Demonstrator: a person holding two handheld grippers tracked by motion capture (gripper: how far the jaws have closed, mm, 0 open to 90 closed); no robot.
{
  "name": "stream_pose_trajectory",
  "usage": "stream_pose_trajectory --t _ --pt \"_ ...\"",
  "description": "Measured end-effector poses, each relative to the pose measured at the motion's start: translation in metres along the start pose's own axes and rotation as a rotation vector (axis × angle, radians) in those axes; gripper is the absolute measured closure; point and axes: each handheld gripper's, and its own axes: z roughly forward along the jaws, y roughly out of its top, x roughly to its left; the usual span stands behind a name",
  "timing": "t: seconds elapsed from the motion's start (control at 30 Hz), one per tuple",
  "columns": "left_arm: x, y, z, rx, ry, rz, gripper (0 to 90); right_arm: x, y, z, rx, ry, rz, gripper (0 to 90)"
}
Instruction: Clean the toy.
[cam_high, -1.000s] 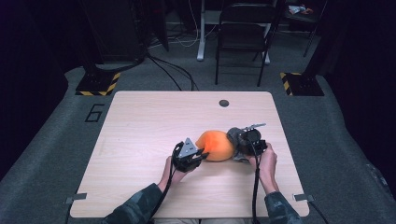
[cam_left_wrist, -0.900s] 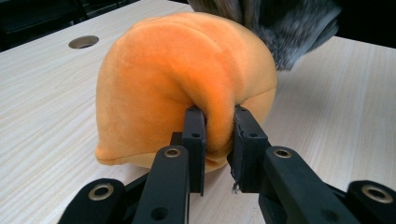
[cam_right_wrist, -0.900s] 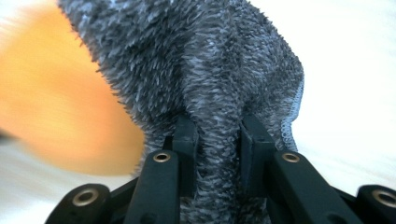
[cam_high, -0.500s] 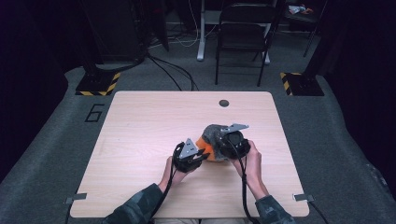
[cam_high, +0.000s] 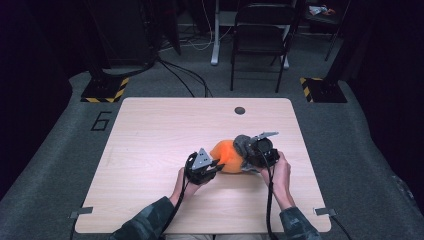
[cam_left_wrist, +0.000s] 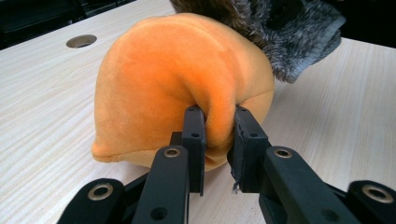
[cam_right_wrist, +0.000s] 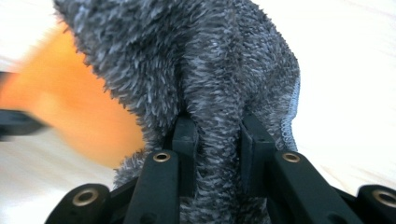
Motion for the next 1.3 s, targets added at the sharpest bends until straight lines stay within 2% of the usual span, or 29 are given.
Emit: stream_pose_trajectory --t 0.13,0.27,0.33,0.4,0.47,0.57,0.6,0.67,0.73,0.77,0.83,1.0,1.1,1.13,1.17,1.2,1.3 --pt "0.001 0.0 0.0 0.001 0.001 -0.004 77.4 -0.015 -0.008 0.014 0.059 -0.04 0.043 71.5" --pt "0.002 -0.001 0.0 -0.006 0.009 -0.014 77.4 -0.025 -0.019 0.036 0.126 -0.036 0.091 71.6" --pt "0.003 -0.001 0.0 -0.007 0.008 -0.017 77.4 -0.025 -0.021 0.044 0.161 -0.046 0.084 71.5" --pt "0.004 -0.001 0.0 -0.004 0.002 -0.021 77.4 -0.026 -0.021 0.043 0.164 -0.047 0.088 71.5" --pt "0.005 -0.002 -0.001 -0.005 0.008 -0.026 77.4 -0.027 -0.017 0.034 0.142 -0.063 0.082 71.5" --pt "0.007 -0.002 -0.001 -0.011 0.01 -0.034 77.3 -0.027 -0.009 0.007 0.022 -0.071 0.076 71.6" --pt "0.007 -0.002 -0.001 -0.011 0.009 -0.034 77.4 -0.024 -0.005 -0.003 -0.017 -0.058 0.07 71.6" --pt "0.006 -0.002 -0.002 -0.008 0.009 -0.029 77.3 -0.014 0.0 -0.014 -0.062 0.007 0.051 71.6" --pt "0.006 -0.002 -0.002 -0.009 0.011 -0.029 77.0 -0.001 0.003 -0.012 -0.041 0.031 0.009 71.6" --pt "0.006 -0.003 -0.002 -0.008 0.017 -0.028 76.5 0.004 0.003 -0.007 -0.032 0.027 -0.014 71.7" --pt "0.005 -0.004 -0.002 -0.006 0.028 -0.03 73.0 0.009 0.001 0.001 -0.02 0.007 -0.027 71.8" --pt "-0.003 -0.003 0.001 0.046 0.109 0.073 51.7 0.002 0.002 0.003 -0.032 0.03 0.023 71.8" --pt "-0.007 -0.007 0.008 0.061 0.163 0.137 45.9 0.003 0.003 0.004 -0.042 0.032 0.014 71.8" --pt "-0.007 -0.008 0.009 0.061 0.171 0.13 45.1 0.003 0.003 0.004 -0.039 0.032 0.011 71.8" --pt "-0.007 -0.009 0.01 0.054 0.172 0.121 45.8 0.005 0.003 0.004 -0.038 0.034 0.015 71.8" --pt "-0.008 -0.01 0.011 0.053 0.184 0.13 49.8 0.006 0.003 0.004 -0.04 0.032 0.006 71.8" --pt "-0.007 -0.01 0.011 0.043 0.189 0.116 66.3 0.008 0.003 0.003 -0.04 0.02 -0.001 71.8"
